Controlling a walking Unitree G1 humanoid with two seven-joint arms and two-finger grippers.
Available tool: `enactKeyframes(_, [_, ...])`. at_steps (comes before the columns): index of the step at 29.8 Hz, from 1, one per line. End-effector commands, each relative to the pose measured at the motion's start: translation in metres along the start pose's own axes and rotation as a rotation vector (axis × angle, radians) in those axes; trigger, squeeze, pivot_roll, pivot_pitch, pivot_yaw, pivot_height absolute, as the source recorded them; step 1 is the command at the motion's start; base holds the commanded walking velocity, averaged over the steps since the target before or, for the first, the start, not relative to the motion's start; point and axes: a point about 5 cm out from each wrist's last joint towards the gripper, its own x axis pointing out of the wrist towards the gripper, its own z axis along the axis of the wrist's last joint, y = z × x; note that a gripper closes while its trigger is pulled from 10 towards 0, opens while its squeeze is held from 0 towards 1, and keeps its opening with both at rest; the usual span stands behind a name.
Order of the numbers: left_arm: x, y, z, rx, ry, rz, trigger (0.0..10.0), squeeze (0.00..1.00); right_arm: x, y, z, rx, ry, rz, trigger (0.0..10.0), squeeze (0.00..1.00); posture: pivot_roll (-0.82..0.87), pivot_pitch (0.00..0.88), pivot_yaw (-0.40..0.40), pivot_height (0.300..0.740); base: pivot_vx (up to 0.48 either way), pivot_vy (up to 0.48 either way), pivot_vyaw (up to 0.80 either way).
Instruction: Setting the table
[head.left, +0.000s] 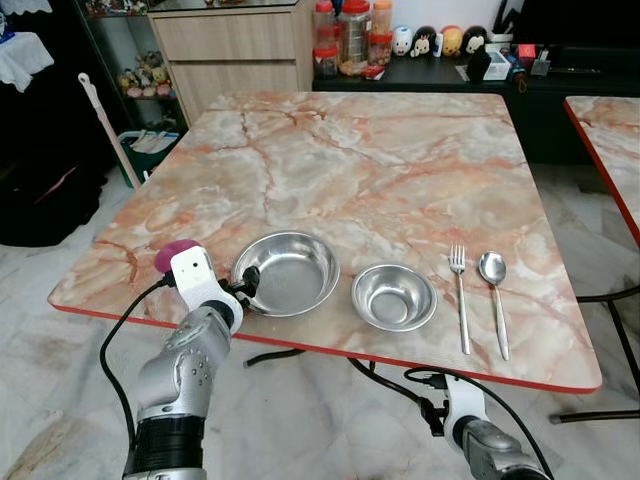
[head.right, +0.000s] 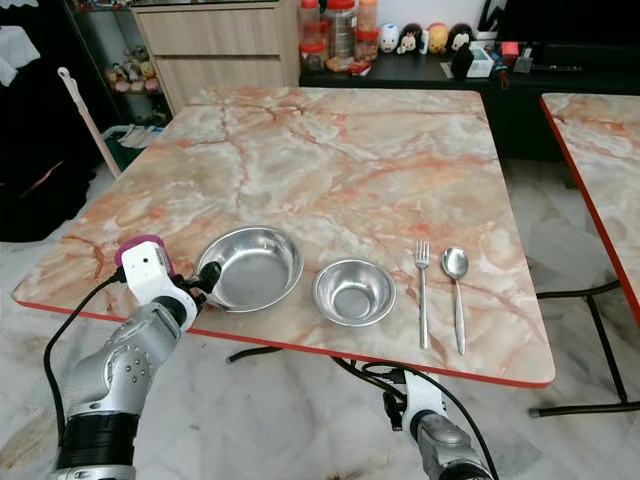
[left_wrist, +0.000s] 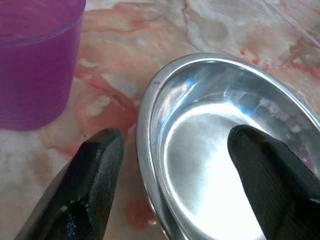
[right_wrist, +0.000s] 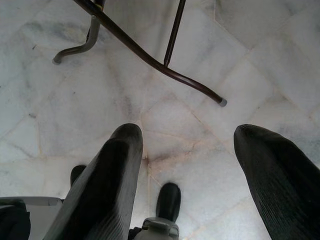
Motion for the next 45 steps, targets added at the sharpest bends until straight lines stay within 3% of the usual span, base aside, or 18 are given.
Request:
enactKeyframes(1, [0.002,0.000,0.000,0.007,0.018,0.016,10.0,0.00,0.000,0.002,0.001,-0.003,0.004,0.004,10.0,0.00,0.01,0.044,0.067,0.740,0.000,0.000,0.00])
enactKeyframes(9, [0.003,0.003,-0.007,0.042,0.059,0.087,10.0,0.00,0.001,0.002,0.001,-0.002,0.002,0.004,10.0,0.00,0.00,0.054,0.065,0.740,0.000,0.000,0.00])
enactKeyframes(19, [0.004,-0.001,-0.010,0.020,0.080,0.078,10.0,0.00,0.001,0.001,0.002,-0.002,0.001,0.003,10.0,0.00,0.00,0.060,0.063,0.740,0.000,0.000,0.00])
enactKeyframes(20, [0.004,-0.001,-0.010,0.021,0.082,0.078,8.7,0.00,0.001,0.001,0.002,-0.002,0.001,0.003,10.0,0.00,0.00,0.060,0.063,0.740,0.000,0.000,0.00])
enactKeyframes(21, [0.004,-0.001,-0.010,0.021,0.082,0.078,8.7,0.00,0.001,0.001,0.002,-0.002,0.001,0.003,10.0,0.00,0.00,0.060,0.063,0.740,0.000,0.000,0.00])
enactKeyframes(22, [0.004,-0.001,-0.010,0.020,0.087,0.080,7.5,0.00,0.000,0.001,0.002,-0.003,0.002,0.003,10.0,0.00,0.00,0.059,0.063,0.740,0.000,0.000,0.00])
enactKeyframes(24, [0.005,-0.001,-0.011,0.016,0.092,0.079,7.1,0.00,0.000,0.001,0.002,-0.003,0.002,0.004,10.0,0.00,0.00,0.059,0.063,0.740,0.000,0.000,0.00])
enactKeyframes(25, [0.005,-0.001,-0.011,0.016,0.094,0.077,5.5,0.00,0.000,0.001,0.002,-0.003,0.002,0.004,10.0,0.00,0.00,0.059,0.063,0.740,0.000,0.000,0.00])
enactKeyframes(26, [0.005,-0.001,-0.011,0.016,0.095,0.076,4.8,0.00,0.000,0.001,0.002,-0.003,0.002,0.004,10.0,0.00,0.00,0.059,0.063,0.740,0.000,0.000,0.00])
enactKeyframes(29, [0.005,-0.001,-0.012,0.015,0.098,0.076,4.8,0.00,0.000,0.001,0.001,-0.003,0.002,0.003,10.0,0.00,0.00,0.061,0.063,0.740,0.000,0.000,0.00])
enactKeyframes(30, [0.005,-0.001,-0.012,0.017,0.102,0.078,3.8,0.00,0.000,0.001,0.001,-0.003,0.002,0.003,10.0,0.00,0.00,0.061,0.063,0.740,0.000,0.000,0.00])
enactKeyframes(31, [0.005,0.000,-0.013,0.019,0.109,0.084,3.3,0.00,0.000,0.001,0.001,-0.002,0.002,0.003,10.0,0.00,0.00,0.061,0.063,0.740,0.000,0.000,0.00])
enactKeyframes(39, [0.005,0.003,-0.013,0.027,0.119,0.104,3.1,0.00,0.000,0.001,0.002,-0.004,0.002,0.004,10.0,0.00,0.01,0.064,0.061,0.740,0.000,0.000,0.00])
enactKeyframes(40, [0.005,0.003,-0.013,0.028,0.120,0.105,2.5,0.00,0.001,0.001,0.002,-0.004,0.002,0.004,10.0,0.00,0.01,0.064,0.061,0.740,0.000,0.000,0.00])
enactKeyframes(45, [0.005,0.004,-0.013,0.029,0.123,0.108,1.7,0.00,0.001,0.001,0.002,-0.003,0.001,0.004,10.0,0.00,0.01,0.064,0.061,0.740,0.000,0.000,0.00])
